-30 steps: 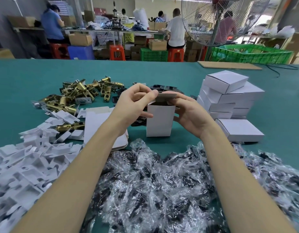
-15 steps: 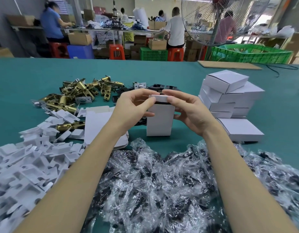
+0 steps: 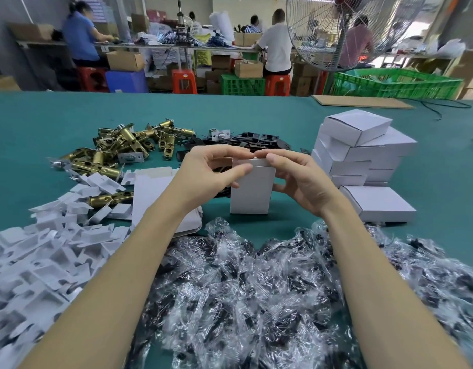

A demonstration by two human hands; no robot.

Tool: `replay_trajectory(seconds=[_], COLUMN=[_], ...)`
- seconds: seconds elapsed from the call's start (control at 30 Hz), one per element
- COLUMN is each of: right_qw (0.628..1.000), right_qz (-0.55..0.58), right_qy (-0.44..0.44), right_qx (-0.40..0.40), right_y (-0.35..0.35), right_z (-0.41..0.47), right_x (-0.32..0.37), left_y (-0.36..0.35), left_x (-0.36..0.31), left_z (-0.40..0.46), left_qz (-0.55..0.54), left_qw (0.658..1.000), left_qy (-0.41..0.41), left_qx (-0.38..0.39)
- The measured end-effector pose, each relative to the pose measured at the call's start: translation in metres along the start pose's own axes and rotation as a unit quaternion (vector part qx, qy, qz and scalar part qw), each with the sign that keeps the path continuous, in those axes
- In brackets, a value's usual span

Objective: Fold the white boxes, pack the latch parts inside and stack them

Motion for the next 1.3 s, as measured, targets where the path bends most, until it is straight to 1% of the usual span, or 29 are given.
replay_trajectory(seconds=[0.2, 0.3, 0.37, 0.43, 0.53, 0.6, 0.67, 0.77, 0.8, 0.83, 0.87, 0.93, 0.97, 1.03, 1.1, 1.13, 1.23, 1.3], right_qw=[0.998, 0.993, 0.992, 0.990, 0.989, 0.991, 0.991, 0.989, 0.988, 0.987, 0.985, 0.982, 0.980, 0.977, 0.972, 0.969, 0.962, 0.957], right_qz=[-0.070, -0.116, -0.111, -0.113, -0.138, -0.127, -0.124, -0.119, -0.110, -0.098, -0.083, -0.050, -0.035, -0.007, 0.003, 0.003, 0.011, 0.046], right_qy=[-0.001, 0.031, 0.060, 0.071, 0.059, 0.046, 0.043, 0.040, 0.034, 0.027, 0.019, 0.004, -0.001, -0.013, -0.024, -0.031, -0.053, -0.080], right_qx=[-0.006, -0.017, -0.032, -0.036, -0.012, -0.006, -0.016, -0.077, -0.104, -0.128, -0.149, -0.182, -0.194, -0.215, -0.233, -0.243, -0.266, -0.274], right_y=[0.005, 0.004, 0.002, 0.002, 0.005, 0.006, 0.007, 0.016, 0.021, 0.026, 0.030, 0.037, 0.040, 0.045, 0.046, 0.047, 0.047, 0.045], right_z=[-0.003, -0.004, -0.005, -0.004, -0.004, -0.004, -0.004, -0.003, -0.004, -0.004, -0.005, -0.006, -0.006, -0.006, -0.008, -0.008, -0.010, -0.010], right_x=[0.002, 0.008, 0.009, 0.010, 0.012, 0.010, 0.008, 0.006, 0.006, 0.005, 0.005, 0.006, 0.005, 0.004, 0.000, -0.003, -0.014, -0.021], left_y=[-0.001, -0.003, -0.004, -0.005, -0.005, -0.004, -0.005, -0.008, -0.010, -0.012, -0.015, -0.021, -0.024, -0.027, -0.030, -0.033, -0.042, -0.042], left_x=[-0.001, 0.000, 0.000, 0.002, 0.005, 0.011, 0.022, 0.038, 0.040, 0.040, 0.039, 0.036, 0.034, 0.031, 0.031, 0.032, 0.034, 0.034], left_z=[0.002, 0.001, 0.001, 0.001, 0.002, 0.003, 0.002, -0.001, -0.002, -0.003, -0.003, -0.004, -0.004, -0.003, -0.004, -0.005, -0.009, -0.009], left_qz=[0.017, 0.029, 0.040, 0.042, 0.050, 0.057, 0.079, 0.193, 0.210, 0.196, 0.147, -0.008, -0.079, -0.170, -0.207, -0.214, -0.193, -0.200], left_qw=[1.000, 1.000, 0.999, 0.999, 0.998, 0.997, 0.991, 0.963, 0.956, 0.957, 0.962, 0.965, 0.959, 0.945, 0.933, 0.928, 0.920, 0.915], left_qy=[0.000, 0.011, 0.011, 0.015, 0.030, 0.057, 0.107, 0.177, 0.190, 0.201, 0.215, 0.252, 0.265, 0.280, 0.294, 0.304, 0.340, 0.349], left_qx=[-0.003, 0.002, 0.001, 0.006, 0.016, 0.019, 0.031, 0.071, 0.077, 0.079, 0.077, 0.067, 0.057, 0.022, -0.009, -0.010, 0.024, 0.023])
Point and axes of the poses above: each hand's wrist, its own z-axis towards the middle knuckle, its own y-axis out of the back of the hand, x = y × z, the point moved 7 cm from there along z, towards the middle knuckle, and after that the axes turned 8 degrees about y, right-handed, at the moved point
